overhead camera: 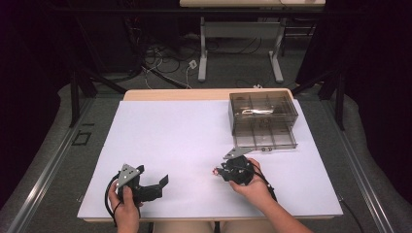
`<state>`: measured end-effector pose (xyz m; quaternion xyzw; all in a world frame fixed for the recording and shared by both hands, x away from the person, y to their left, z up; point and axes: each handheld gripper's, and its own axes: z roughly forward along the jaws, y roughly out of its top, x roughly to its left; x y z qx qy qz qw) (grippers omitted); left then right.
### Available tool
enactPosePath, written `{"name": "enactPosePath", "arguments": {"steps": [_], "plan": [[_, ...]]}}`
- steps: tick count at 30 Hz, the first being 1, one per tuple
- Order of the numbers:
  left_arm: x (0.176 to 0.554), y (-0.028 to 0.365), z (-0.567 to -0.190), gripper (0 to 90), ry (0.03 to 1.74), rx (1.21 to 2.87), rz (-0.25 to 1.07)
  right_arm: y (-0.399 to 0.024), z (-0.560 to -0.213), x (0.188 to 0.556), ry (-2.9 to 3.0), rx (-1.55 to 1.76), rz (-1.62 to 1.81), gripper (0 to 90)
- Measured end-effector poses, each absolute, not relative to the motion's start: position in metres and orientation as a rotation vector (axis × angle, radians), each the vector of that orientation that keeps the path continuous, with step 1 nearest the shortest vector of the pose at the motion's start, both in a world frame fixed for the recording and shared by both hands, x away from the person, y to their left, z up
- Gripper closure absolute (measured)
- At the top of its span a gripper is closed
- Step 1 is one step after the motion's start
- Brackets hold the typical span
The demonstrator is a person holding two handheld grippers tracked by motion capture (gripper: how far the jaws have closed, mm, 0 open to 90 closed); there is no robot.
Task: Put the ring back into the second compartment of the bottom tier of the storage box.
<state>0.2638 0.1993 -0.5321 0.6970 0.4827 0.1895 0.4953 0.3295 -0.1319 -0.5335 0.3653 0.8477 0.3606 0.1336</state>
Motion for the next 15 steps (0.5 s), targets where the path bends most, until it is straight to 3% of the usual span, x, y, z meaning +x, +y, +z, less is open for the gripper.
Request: {"name": "enactPosePath", "arguments": {"steps": [15], "plan": [[0.2639,0.2001,-0.5322,0.4,1.175,1.689,0.46,-0.1271,-0.5388,0.3305,2.526,1.036,0.984,76.9]]}}
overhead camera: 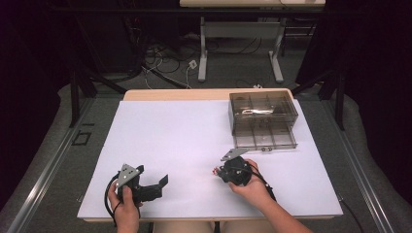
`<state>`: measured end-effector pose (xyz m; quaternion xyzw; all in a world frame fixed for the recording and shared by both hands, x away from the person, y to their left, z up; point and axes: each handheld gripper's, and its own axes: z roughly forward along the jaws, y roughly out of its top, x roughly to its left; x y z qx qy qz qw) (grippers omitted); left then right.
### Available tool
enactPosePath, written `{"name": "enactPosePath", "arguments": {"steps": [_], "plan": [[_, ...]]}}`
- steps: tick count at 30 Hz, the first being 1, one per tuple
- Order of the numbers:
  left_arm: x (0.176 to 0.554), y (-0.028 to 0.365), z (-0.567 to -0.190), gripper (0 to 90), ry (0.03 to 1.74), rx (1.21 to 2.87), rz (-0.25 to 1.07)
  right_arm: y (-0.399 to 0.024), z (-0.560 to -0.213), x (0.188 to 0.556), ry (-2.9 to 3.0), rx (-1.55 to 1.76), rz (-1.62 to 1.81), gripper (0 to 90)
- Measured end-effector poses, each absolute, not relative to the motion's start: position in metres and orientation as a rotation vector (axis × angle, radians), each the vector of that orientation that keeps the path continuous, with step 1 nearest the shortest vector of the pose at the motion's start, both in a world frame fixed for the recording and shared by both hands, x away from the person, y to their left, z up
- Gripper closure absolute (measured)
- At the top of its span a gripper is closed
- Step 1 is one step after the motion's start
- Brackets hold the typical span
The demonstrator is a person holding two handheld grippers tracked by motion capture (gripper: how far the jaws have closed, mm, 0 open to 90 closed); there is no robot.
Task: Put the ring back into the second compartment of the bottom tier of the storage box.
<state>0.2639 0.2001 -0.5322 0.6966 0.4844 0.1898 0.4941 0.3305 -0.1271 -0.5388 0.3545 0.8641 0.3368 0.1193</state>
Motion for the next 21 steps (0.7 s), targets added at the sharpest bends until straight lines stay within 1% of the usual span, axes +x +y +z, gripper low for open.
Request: {"name": "enactPosePath", "arguments": {"steps": [21], "plan": [[0.2643,0.2005,-0.5325,0.4,1.179,1.69,0.457,-0.1248,-0.5423,0.3319,2.541,1.016,0.952,81.7]]}}
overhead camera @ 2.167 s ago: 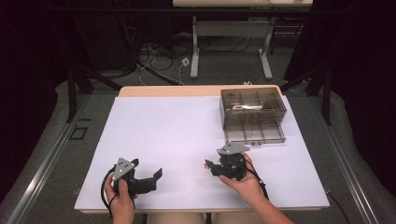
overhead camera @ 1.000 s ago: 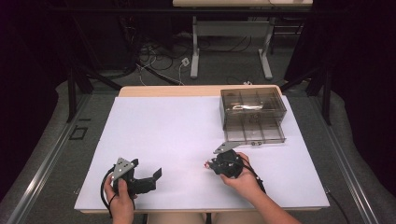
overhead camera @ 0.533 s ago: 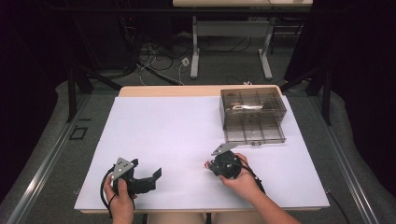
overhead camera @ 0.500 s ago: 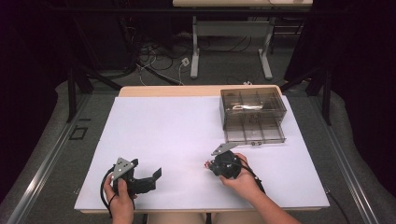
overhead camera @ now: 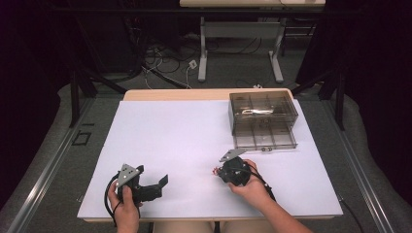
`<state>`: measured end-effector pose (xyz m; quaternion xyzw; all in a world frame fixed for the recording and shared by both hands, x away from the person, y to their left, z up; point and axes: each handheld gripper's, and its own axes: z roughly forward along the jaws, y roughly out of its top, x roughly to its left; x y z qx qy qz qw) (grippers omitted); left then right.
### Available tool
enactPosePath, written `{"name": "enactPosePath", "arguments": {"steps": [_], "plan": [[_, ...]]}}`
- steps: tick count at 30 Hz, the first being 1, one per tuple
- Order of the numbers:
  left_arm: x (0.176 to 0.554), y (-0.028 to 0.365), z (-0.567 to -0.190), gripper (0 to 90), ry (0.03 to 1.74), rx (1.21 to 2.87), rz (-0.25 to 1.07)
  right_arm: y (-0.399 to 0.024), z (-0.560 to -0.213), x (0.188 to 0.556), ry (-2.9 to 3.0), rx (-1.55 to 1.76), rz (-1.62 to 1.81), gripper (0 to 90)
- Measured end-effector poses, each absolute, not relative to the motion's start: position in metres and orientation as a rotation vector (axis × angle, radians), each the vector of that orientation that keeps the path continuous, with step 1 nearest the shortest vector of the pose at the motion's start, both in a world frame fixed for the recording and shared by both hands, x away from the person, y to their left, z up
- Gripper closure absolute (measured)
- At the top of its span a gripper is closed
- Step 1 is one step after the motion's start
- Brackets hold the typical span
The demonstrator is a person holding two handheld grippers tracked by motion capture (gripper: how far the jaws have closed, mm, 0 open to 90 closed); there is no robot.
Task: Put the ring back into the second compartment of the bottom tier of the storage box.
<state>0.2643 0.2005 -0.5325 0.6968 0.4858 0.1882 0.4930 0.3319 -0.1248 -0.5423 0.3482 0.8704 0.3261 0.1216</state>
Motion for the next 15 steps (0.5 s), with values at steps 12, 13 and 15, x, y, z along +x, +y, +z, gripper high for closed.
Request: {"name": "enactPosePath", "arguments": {"steps": [12,13,15], "plan": [[0.2643,0.2004,-0.5324,0.4,1.178,1.691,0.456,-0.1243,-0.5427,0.332,2.539,1.031,0.956,88.0],[0.2643,0.2005,-0.5324,0.4,1.178,1.691,0.457,-0.1244,-0.5426,0.332,2.541,1.026,0.954,88.3],[0.2642,0.2006,-0.5324,0.4,1.178,1.691,0.457,-0.1246,-0.542,0.332,2.55,1.028,0.945,88.7]]}}
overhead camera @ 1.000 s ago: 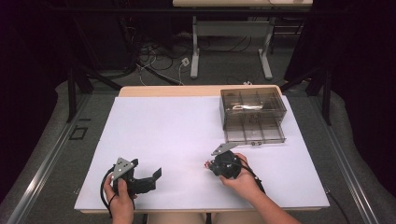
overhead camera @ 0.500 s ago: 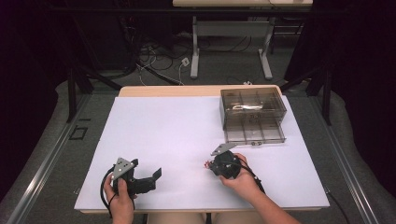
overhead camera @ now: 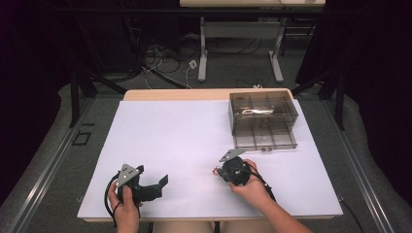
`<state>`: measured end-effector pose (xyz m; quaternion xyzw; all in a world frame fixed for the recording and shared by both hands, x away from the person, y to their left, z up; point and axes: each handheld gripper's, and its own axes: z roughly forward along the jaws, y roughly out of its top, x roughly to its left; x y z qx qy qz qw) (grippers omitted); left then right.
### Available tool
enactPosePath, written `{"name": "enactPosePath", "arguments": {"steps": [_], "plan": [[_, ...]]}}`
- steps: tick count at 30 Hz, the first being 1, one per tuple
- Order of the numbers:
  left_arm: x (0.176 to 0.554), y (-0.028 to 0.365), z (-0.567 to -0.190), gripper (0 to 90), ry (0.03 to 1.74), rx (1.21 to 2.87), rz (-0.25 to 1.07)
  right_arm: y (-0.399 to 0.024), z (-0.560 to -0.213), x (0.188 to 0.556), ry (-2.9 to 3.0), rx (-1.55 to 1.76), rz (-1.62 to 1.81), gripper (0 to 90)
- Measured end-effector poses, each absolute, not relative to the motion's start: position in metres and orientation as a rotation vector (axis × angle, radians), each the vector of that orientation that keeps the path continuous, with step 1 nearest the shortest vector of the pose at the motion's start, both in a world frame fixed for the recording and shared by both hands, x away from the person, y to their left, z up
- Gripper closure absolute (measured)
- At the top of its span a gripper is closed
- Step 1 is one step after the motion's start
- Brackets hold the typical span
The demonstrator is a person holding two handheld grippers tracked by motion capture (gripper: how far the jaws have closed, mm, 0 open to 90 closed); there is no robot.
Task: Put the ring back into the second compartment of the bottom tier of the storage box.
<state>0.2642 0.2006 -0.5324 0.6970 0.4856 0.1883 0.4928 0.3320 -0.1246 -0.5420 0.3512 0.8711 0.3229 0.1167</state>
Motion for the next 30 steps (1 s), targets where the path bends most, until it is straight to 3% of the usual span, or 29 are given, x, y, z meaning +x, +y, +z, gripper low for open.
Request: {"name": "enactPosePath", "arguments": {"steps": [30], "plan": [[0.2646,0.2003,-0.5327,0.4,1.182,1.687,0.457,-0.1287,-0.5386,0.3326,2.517,1.038,0.981,89.8]]}}
